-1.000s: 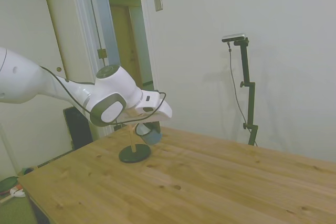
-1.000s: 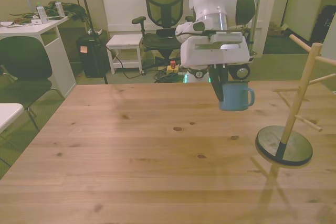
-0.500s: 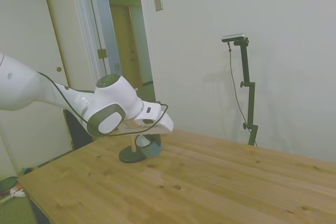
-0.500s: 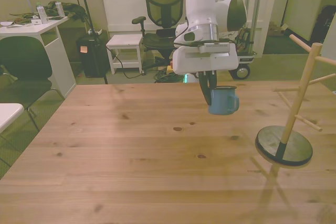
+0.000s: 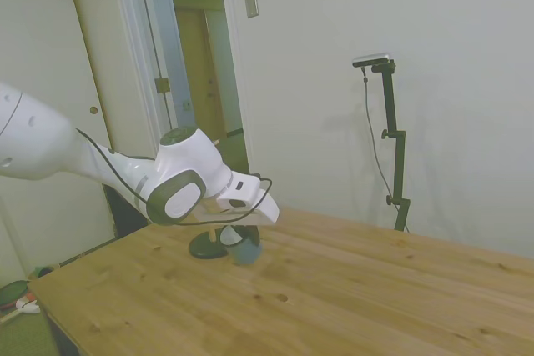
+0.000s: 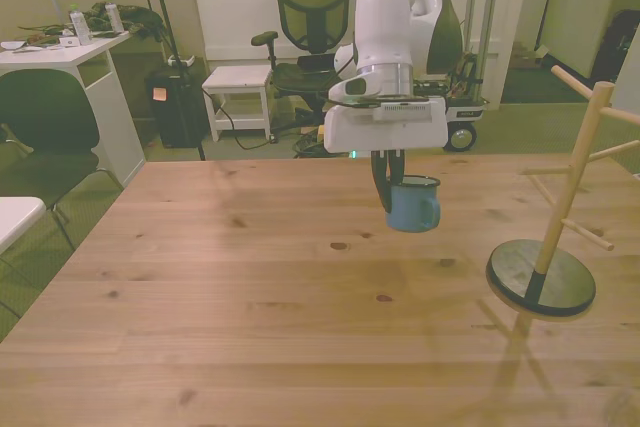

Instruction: Unload the mug

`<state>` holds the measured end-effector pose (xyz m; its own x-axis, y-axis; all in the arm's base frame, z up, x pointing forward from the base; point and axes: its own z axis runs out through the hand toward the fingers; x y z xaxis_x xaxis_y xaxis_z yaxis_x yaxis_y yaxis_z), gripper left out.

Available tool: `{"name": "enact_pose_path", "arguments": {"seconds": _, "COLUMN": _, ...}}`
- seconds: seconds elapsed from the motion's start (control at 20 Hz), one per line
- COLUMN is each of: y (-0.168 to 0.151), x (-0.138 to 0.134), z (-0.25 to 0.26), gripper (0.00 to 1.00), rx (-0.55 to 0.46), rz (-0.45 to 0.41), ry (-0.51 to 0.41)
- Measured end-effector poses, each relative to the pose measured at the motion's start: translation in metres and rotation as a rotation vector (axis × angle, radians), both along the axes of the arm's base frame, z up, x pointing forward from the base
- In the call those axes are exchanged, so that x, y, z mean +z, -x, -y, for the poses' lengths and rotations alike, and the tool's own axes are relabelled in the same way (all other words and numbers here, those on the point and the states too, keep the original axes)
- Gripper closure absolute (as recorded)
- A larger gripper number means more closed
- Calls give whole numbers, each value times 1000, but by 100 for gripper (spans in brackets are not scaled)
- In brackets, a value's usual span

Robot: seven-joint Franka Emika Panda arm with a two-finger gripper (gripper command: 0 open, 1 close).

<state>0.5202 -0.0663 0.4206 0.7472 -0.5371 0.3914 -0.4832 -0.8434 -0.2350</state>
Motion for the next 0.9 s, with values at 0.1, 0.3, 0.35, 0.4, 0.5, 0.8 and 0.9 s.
{"name": "enact_pose_path", "arguments": {"seconds": 0.1, "y": -3, "x": -5, "z": 1, "gripper": 100, "rx": -12, "rz": -25, "ry": 6}}
{"name": "enact_pose_path", "arguments": {"seconds": 0.3, "y": -9, "x": -21, "z": 0, "gripper": 100, "rx": -31, "rz": -64, "ry": 17}}
{"name": "enact_pose_path", "arguments": {"seconds": 0.35, "y": -10, "x": -24, "z": 0, "gripper": 100, "rx": -34, "rz": -72, "ry": 16}}
{"name": "enact_pose_path", "arguments": {"seconds": 0.4, "y": -12, "x": -27, "z": 0, "gripper": 100, "rx": -36, "rz": -81, "ry": 16}}
{"name": "enact_pose_path", "arguments": {"seconds": 0.5, "y": -13, "x": -30, "z": 0, "gripper": 100, "rx": -37, "rz": -108, "ry": 15}}
{"name": "enact_pose_path", "arguments": {"seconds": 0.8, "y": -13, "x": -43, "z": 5, "gripper": 100, "rx": -38, "rz": -164, "ry": 26}}
{"name": "enact_pose_path", "arguments": {"seconds": 0.9, "y": -13, "x": -45, "z": 6, "gripper": 100, "rx": -39, "rz": -177, "ry": 26}}
